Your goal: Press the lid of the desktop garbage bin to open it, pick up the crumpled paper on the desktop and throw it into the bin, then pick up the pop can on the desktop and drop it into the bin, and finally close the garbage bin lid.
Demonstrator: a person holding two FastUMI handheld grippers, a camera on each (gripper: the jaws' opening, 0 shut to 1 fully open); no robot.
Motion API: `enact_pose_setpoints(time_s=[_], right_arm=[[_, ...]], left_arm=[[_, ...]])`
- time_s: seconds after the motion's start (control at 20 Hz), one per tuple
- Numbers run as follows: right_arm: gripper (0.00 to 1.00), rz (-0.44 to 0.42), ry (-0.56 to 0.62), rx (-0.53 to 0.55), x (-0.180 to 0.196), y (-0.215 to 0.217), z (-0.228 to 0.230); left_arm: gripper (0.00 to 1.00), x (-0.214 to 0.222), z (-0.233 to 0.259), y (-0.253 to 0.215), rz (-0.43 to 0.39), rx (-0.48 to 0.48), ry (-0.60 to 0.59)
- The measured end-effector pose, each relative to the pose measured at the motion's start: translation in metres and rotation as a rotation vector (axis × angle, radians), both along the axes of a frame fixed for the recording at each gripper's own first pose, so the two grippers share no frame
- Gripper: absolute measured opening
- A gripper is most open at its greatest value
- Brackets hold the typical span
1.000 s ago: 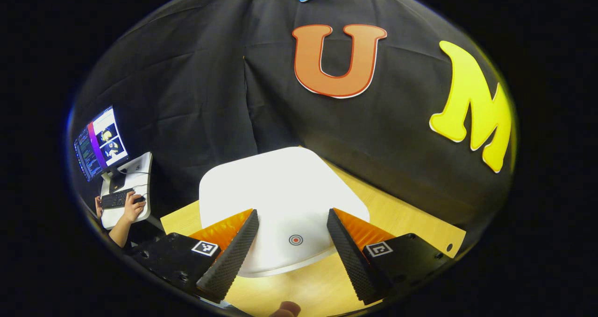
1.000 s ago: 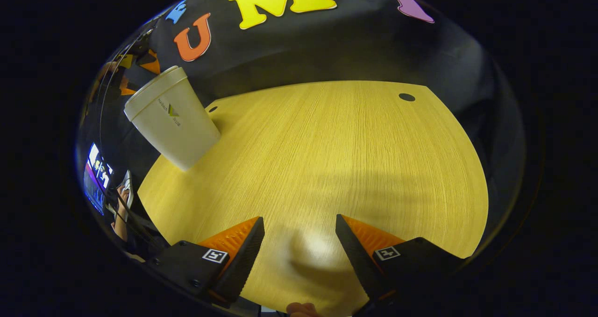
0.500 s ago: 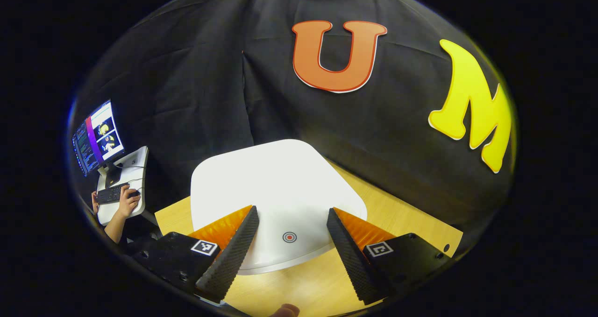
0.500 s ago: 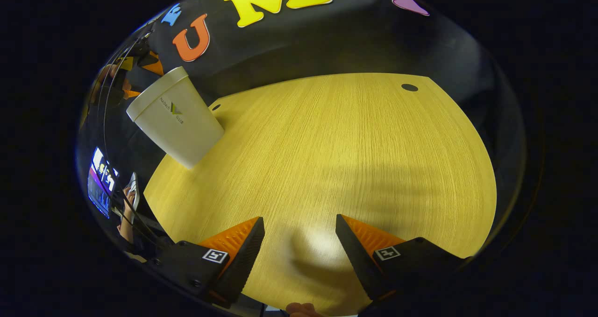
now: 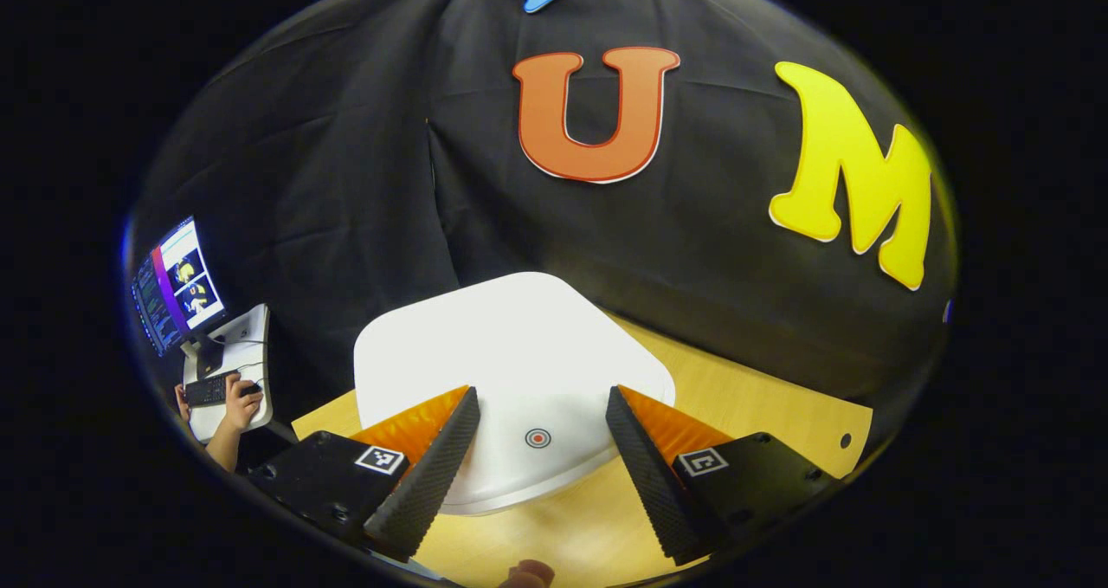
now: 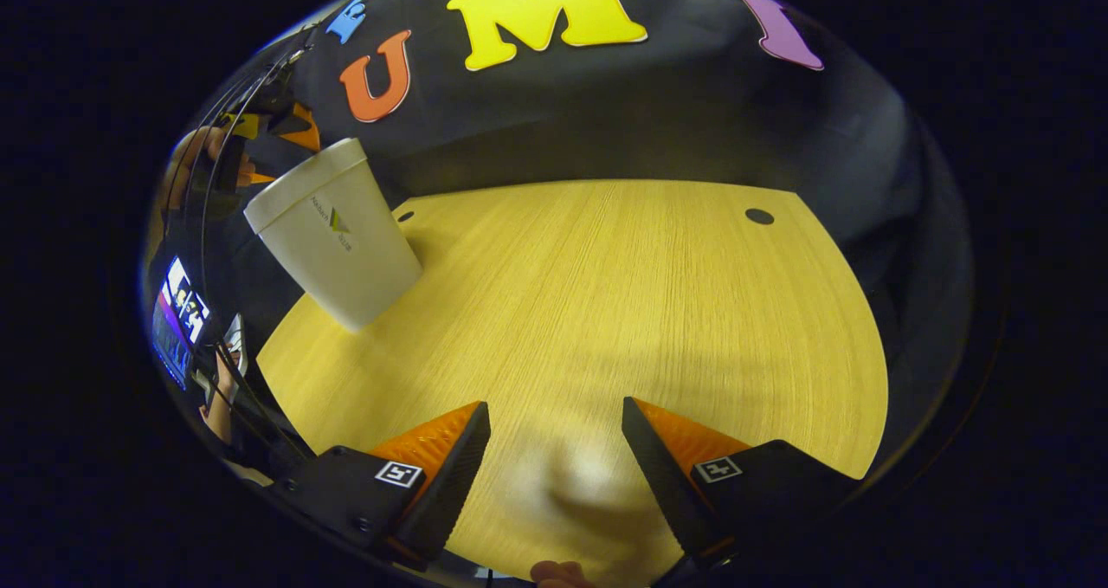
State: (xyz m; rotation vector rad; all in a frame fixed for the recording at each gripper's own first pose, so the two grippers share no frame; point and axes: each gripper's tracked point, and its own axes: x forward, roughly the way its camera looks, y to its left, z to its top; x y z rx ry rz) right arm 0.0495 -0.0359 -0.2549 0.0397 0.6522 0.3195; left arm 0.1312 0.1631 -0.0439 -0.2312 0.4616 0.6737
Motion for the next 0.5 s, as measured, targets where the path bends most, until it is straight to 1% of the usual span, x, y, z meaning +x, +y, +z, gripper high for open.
enact_pose_setpoints(time_s=[0.05, 0.1, 0.15, 0.2, 0.25, 0.35, 0.4, 0.45, 0.5], right_arm=[[0.98, -0.013, -0.023, 0.002, 0.002, 0.001, 0.012], [0.98, -0.026, -0.042, 0.005, 0.004, 0.002, 0.021], [0.94, -0.041, -0.062, 0.010, 0.006, 0.004, 0.033], [0.94, -0.052, -0.084, 0.018, 0.008, 0.006, 0.045], [0.98, -0.072, -0.110, 0.020, 0.011, 0.006, 0.059], [0.98, -0.145, -0.184, 0.031, 0.020, 0.001, 0.094], [0.94, -0.172, -0.213, 0.046, 0.021, 0.003, 0.114], [0.97, -0.187, -0.236, 0.070, 0.022, 0.008, 0.133], [0.98, -0.197, -0.258, 0.089, 0.022, 0.013, 0.149]], left_arm=[[1.00, 0.001, 0.001, -0.001, -0.016, 0.000, -0.006], [0.99, 0.003, 0.005, -0.002, -0.027, -0.003, -0.016], [0.98, 0.005, 0.009, -0.006, -0.058, 0.003, -0.029], [0.98, 0.008, 0.014, -0.009, -0.091, 0.011, -0.043], [0.98, 0.007, 0.019, -0.013, -0.125, 0.018, -0.058], [1.00, 0.001, 0.030, -0.019, -0.168, 0.043, -0.086], [0.98, 0.001, 0.037, -0.026, -0.197, 0.057, -0.104], [0.98, -0.002, 0.043, -0.032, -0.221, 0.072, -0.121], [0.98, -0.004, 0.050, -0.039, -0.260, 0.095, -0.142]])
